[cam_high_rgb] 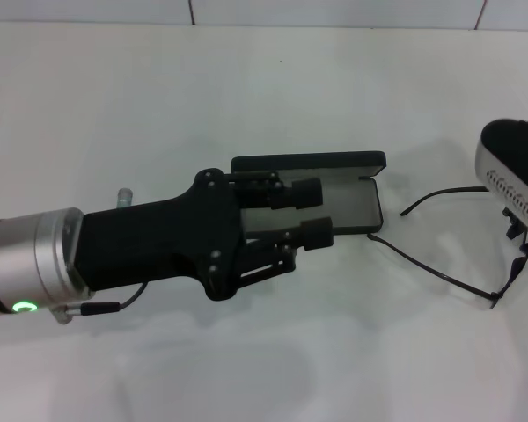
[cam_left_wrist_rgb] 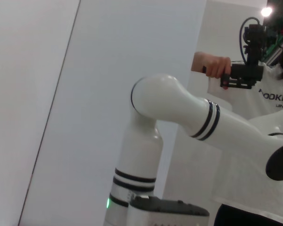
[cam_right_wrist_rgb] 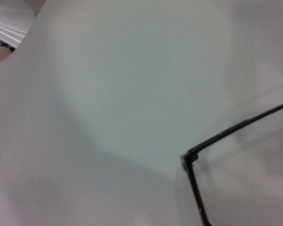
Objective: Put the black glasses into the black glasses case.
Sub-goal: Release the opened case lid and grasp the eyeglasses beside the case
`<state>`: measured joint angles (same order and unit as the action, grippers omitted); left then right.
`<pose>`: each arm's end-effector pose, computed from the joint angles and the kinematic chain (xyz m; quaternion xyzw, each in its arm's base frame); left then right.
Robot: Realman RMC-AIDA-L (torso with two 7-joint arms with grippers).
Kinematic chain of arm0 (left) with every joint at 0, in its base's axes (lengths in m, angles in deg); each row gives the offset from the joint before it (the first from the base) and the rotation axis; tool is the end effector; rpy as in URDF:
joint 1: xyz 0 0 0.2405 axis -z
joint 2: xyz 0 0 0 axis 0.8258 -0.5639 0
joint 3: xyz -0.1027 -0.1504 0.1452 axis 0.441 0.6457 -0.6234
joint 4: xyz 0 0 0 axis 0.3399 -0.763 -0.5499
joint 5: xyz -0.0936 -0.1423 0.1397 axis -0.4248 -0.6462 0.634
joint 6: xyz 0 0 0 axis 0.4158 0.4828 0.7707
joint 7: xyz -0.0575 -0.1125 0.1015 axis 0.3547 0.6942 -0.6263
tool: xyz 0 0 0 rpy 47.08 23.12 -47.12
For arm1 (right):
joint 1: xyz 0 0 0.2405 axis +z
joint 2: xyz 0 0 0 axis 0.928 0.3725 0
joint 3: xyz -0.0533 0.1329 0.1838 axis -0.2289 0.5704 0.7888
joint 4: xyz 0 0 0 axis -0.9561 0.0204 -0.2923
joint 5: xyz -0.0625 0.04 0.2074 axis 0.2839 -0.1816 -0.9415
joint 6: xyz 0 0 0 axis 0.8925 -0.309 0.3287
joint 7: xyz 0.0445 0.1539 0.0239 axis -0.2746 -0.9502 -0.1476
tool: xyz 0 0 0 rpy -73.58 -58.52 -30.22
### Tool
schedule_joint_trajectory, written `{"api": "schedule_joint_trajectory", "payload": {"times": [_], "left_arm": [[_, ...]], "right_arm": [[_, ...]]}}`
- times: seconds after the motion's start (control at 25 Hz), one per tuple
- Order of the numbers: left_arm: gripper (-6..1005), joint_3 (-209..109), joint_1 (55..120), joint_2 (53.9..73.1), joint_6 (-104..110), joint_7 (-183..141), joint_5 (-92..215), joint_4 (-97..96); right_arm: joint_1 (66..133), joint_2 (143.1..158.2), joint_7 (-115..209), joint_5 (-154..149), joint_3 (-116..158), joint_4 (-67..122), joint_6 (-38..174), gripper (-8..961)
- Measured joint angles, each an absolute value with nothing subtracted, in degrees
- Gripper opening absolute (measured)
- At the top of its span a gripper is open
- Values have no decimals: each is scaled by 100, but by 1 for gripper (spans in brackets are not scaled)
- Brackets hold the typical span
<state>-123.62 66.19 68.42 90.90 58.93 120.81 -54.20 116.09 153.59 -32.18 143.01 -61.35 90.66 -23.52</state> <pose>-0.1660 0.2573 -0.0095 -0.8928 -0.1298 -0.4310 0.0154 0.1683 0.3600 -0.0017 0.8658 0.2664 0.4132 0.0935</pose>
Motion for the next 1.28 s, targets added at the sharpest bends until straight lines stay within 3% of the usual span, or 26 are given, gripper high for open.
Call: {"api": "schedule_joint_trajectory", "payload": {"times": [0.48, 0.8, 1.0, 1.28], "left_arm": [[393, -12335, 6626, 6837, 9097, 5805, 12059, -5257], [394, -12335, 6594, 6836, 9119, 5663, 11976, -5102], [394, -12335, 6579, 6833, 9128, 5659, 11935, -5058], [393, -12335, 6580, 6827, 9206, 5495, 11889, -5046]], "right_arm": [[11643, 15402, -3230, 14268, -6465, 8883, -2231, 496], [11621, 15415, -3286, 14208, -6645, 8888, -2175, 356], [11578, 15412, -3480, 14162, -6700, 9062, -2379, 165], [11355, 15406, -3782, 14039, -6666, 9578, -2873, 129]]}}
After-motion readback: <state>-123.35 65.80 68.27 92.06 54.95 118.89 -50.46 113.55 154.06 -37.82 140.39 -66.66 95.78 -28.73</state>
